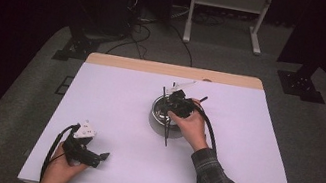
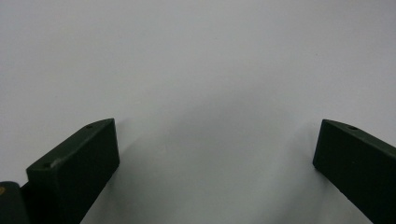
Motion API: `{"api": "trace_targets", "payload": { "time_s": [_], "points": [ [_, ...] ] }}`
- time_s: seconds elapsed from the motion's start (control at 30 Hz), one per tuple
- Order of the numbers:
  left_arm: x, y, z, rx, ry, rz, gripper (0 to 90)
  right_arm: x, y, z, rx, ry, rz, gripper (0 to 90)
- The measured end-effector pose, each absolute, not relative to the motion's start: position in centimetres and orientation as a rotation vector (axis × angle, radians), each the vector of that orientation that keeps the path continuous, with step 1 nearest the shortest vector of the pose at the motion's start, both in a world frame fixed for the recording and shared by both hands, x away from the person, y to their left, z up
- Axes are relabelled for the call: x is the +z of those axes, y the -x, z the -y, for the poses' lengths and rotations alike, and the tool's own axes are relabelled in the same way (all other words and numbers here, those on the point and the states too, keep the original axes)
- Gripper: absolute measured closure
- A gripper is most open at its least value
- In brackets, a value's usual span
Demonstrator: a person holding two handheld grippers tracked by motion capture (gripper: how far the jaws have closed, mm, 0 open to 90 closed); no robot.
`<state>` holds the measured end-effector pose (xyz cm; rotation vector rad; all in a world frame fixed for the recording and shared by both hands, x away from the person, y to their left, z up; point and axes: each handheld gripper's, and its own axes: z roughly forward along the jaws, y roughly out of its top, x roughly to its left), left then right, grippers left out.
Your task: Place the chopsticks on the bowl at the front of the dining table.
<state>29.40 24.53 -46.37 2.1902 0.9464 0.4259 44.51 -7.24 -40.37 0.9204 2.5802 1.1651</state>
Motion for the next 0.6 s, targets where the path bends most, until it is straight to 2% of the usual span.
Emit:
{"api": "trace_targets", "payload": {
  "time_s": [0.6],
  "points": [
    [-46.4,-29.4,-24.5,0.426,-2.190,-0.947,0.0,-40.5,-44.4,8.3,1.163,-0.949,-2.565,89.6]
  ]
}}
